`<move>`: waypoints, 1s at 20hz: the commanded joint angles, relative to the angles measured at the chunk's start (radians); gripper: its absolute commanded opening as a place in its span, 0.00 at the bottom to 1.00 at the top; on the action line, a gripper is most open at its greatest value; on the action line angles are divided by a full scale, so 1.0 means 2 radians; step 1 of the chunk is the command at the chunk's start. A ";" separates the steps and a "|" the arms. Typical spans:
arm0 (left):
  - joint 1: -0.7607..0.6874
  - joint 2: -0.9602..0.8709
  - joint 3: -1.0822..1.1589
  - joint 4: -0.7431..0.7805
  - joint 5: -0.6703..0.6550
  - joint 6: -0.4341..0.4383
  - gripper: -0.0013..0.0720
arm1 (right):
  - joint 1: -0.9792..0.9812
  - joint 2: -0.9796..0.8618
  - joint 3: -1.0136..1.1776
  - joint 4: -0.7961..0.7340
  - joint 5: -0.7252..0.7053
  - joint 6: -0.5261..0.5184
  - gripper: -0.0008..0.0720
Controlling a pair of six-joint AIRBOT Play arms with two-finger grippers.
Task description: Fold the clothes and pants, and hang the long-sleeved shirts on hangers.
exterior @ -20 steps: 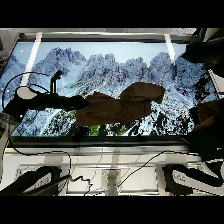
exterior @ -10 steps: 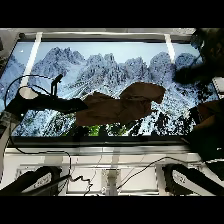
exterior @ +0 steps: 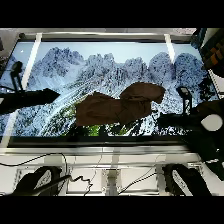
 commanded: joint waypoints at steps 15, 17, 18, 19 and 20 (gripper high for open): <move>0.020 0.018 0.000 0.039 -0.006 0.004 0.31 | 0.028 -0.274 -0.093 0.367 -0.256 0.060 0.77; 0.020 0.018 0.000 0.039 -0.006 0.004 0.31 | 0.047 -0.278 -0.084 0.375 -0.277 0.060 0.76; 0.020 0.018 0.000 0.039 -0.006 0.004 0.31 | 0.057 -0.278 -0.075 0.375 -0.286 0.060 0.76; 0.020 0.018 0.000 0.039 -0.006 0.004 0.31 | 0.064 -0.278 -0.067 0.375 -0.294 0.060 0.76; 0.020 0.018 0.000 0.039 -0.006 0.004 0.31 | 0.067 -0.278 -0.057 0.374 -0.302 0.060 0.75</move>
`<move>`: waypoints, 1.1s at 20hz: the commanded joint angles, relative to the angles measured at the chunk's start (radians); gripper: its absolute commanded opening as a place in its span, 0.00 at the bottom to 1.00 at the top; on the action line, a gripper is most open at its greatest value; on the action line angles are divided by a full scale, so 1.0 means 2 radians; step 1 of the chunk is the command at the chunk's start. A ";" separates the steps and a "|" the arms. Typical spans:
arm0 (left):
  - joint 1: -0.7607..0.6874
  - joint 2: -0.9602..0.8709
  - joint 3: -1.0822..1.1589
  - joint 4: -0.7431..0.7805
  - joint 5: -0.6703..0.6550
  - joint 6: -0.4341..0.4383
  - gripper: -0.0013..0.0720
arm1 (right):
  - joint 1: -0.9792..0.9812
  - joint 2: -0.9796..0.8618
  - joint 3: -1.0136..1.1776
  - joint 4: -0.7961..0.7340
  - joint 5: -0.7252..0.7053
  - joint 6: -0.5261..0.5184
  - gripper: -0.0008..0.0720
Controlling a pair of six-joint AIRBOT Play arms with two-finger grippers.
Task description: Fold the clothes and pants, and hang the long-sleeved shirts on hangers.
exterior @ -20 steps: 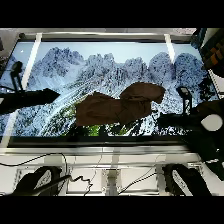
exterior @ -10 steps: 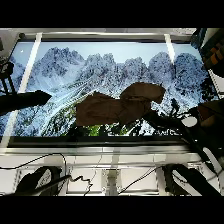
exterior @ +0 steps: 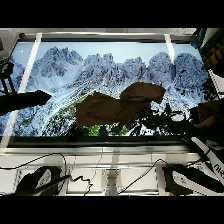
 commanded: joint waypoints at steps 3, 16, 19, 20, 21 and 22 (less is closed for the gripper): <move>0.001 0.000 0.000 0.000 0.000 0.000 0.31 | 0.018 -0.007 0.043 0.003 -0.035 0.000 0.32; 0.001 -0.009 -0.012 0.030 -0.008 0.000 0.18 | 0.017 0.005 0.130 -0.008 0.072 -0.064 0.03; 0.000 -0.023 -0.088 0.020 -0.024 0.000 0.47 | 0.017 0.019 0.155 -0.024 0.075 -0.067 0.04; 0.000 -0.028 -0.123 0.009 -0.024 0.000 0.79 | 0.017 0.021 0.161 -0.034 0.075 -0.067 0.03; 0.000 -0.035 -0.154 0.002 -0.023 0.001 0.89 | 0.017 0.022 0.165 -0.042 0.076 -0.067 0.04; 0.000 -0.041 -0.178 -0.002 -0.021 0.008 0.89 | 0.017 0.022 0.168 -0.048 0.076 -0.067 0.04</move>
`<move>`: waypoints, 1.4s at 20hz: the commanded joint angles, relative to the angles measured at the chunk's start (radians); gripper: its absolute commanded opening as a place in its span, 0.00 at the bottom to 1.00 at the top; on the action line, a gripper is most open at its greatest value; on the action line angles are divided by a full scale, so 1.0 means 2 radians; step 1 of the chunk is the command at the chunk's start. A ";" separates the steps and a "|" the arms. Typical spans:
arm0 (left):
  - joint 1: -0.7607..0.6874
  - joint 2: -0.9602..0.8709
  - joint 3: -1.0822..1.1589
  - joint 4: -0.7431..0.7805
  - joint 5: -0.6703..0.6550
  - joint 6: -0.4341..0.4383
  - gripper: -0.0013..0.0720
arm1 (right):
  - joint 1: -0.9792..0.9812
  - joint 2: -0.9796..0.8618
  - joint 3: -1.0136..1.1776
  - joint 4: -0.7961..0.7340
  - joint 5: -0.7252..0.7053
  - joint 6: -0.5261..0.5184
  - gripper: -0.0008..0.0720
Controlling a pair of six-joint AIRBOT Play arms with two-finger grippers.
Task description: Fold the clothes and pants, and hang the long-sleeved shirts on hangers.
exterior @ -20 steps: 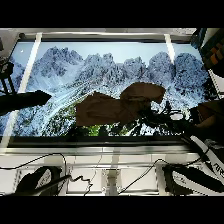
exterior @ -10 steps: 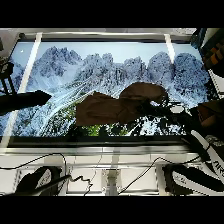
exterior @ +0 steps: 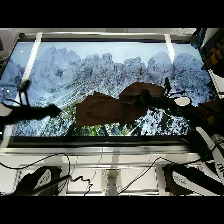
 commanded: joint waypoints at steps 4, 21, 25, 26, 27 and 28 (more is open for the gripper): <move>0.000 -0.035 -0.110 -0.063 0.036 0.033 0.89 | 0.000 0.005 0.015 -0.029 0.004 -0.007 0.04; -0.102 -0.212 -0.038 -0.285 0.212 -0.018 0.86 | 0.000 0.005 0.015 -0.064 -0.006 -0.007 0.03; -0.103 -0.235 -0.019 -0.285 0.202 -0.015 0.23 | 0.000 0.005 0.015 -0.075 -0.006 -0.007 0.04; -0.103 -0.235 -0.019 -0.285 0.197 -0.006 0.05 | 0.000 0.005 0.015 -0.077 -0.006 -0.007 0.04; -0.103 -0.234 -0.019 -0.285 0.195 0.004 0.04 | 0.000 0.005 0.015 -0.079 -0.006 -0.007 0.04; -0.103 -0.233 -0.019 -0.285 0.194 0.003 0.04 | 0.000 0.005 0.016 -0.080 -0.006 -0.007 0.03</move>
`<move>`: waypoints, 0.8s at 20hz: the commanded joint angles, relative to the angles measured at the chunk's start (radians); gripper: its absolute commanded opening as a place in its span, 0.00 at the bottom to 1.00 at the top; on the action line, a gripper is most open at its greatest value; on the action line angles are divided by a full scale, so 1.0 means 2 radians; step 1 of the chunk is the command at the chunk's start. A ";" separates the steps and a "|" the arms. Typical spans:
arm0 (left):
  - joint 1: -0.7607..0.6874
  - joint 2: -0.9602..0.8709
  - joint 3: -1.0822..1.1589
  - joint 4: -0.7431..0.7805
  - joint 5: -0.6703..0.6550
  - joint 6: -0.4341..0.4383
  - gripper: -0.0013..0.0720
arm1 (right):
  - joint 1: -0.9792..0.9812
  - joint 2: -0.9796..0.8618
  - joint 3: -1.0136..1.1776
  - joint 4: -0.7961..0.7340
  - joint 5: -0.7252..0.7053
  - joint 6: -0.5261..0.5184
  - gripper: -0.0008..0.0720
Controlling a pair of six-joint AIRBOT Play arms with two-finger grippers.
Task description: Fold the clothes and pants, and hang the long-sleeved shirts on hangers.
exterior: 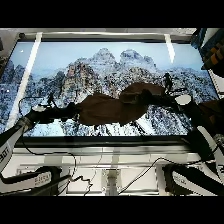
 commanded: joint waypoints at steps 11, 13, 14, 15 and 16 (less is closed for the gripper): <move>0.120 0.110 0.161 -0.001 -0.072 0.040 0.04 | -0.012 0.000 0.196 -0.135 -0.011 0.035 0.03; 0.150 0.142 0.197 -0.001 -0.071 0.049 0.04 | -0.041 0.001 0.249 -0.141 0.003 0.051 0.03; 0.163 0.156 0.211 -0.002 -0.068 0.049 0.04 | -0.060 0.001 0.274 -0.141 0.014 0.056 0.03; 0.178 0.171 0.224 -0.001 -0.063 0.049 0.04 | -0.078 0.001 0.297 -0.140 0.027 0.058 0.03; 0.193 0.186 0.235 -0.001 -0.055 0.049 0.04 | -0.097 0.001 0.321 -0.140 0.042 0.059 0.03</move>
